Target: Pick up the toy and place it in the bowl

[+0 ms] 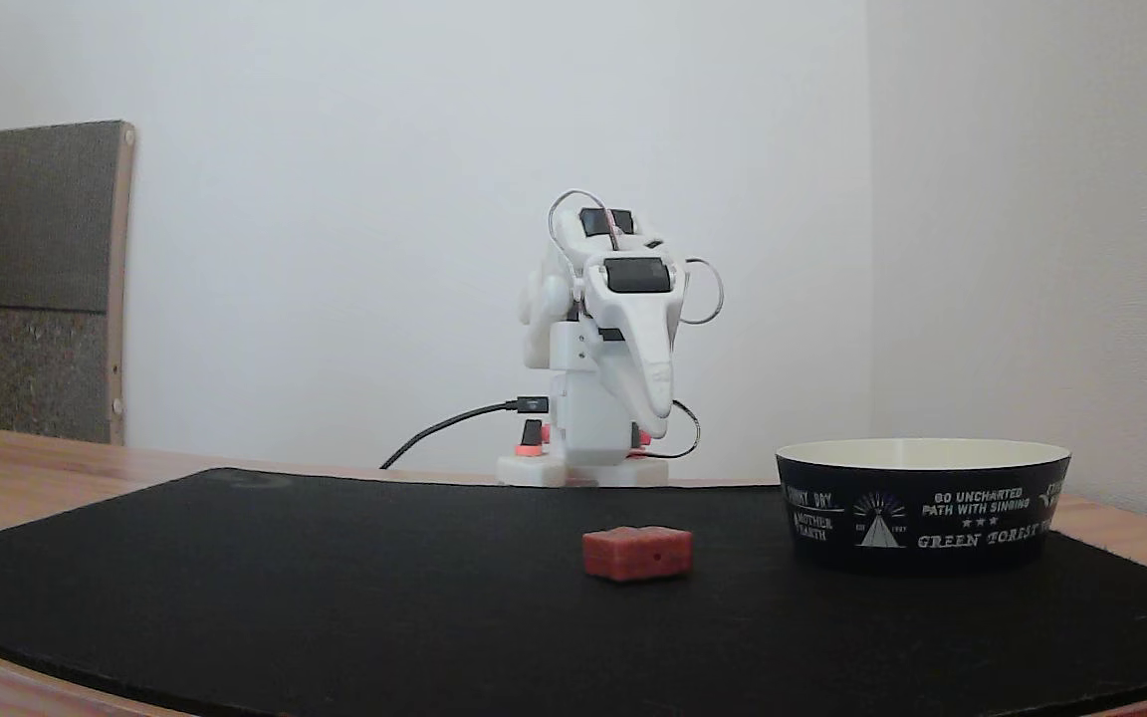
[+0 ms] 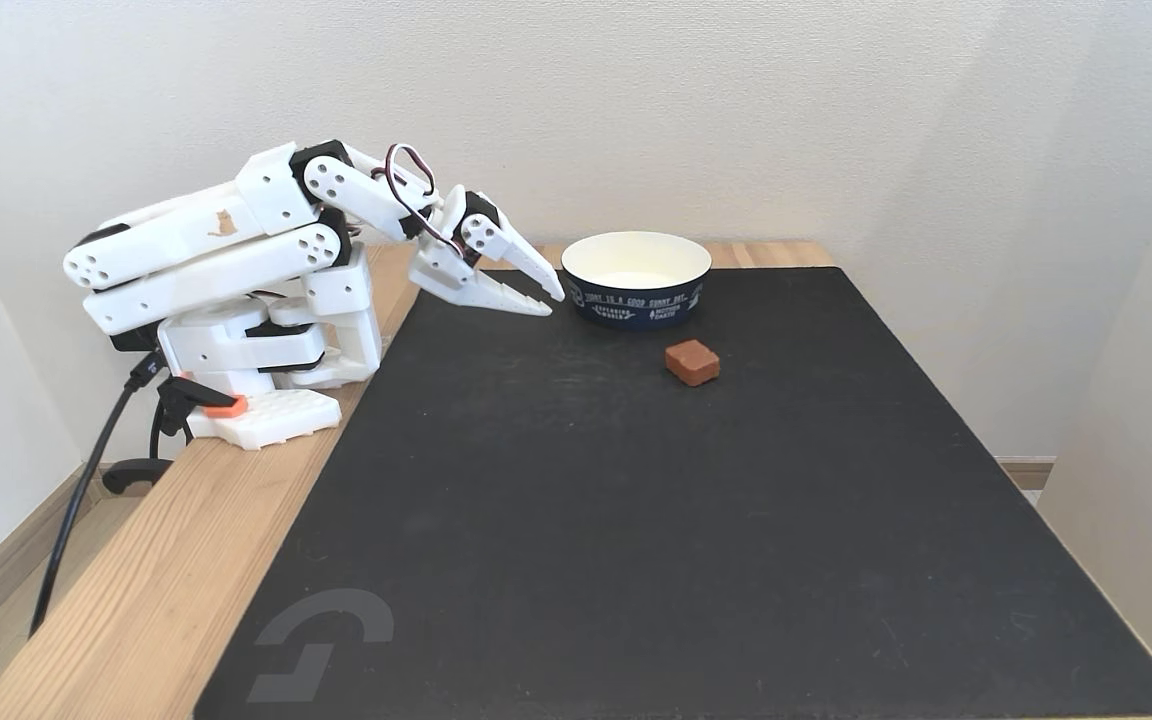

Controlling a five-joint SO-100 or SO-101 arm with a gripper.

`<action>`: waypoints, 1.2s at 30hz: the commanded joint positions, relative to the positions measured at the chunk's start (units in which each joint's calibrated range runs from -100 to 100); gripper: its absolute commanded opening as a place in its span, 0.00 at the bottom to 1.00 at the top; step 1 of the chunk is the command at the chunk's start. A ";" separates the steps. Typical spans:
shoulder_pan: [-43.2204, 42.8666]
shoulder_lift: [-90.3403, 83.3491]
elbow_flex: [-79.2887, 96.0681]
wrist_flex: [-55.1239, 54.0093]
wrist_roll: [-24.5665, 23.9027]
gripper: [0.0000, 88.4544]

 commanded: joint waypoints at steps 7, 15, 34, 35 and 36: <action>-0.73 -0.67 0.78 0.28 -0.12 0.07; -0.65 -0.67 0.78 0.45 -0.12 0.07; -0.56 -0.92 0.78 0.79 -0.12 0.08; -0.56 -0.92 0.78 0.79 -0.12 0.08; -0.56 -0.92 0.78 0.79 -0.07 0.08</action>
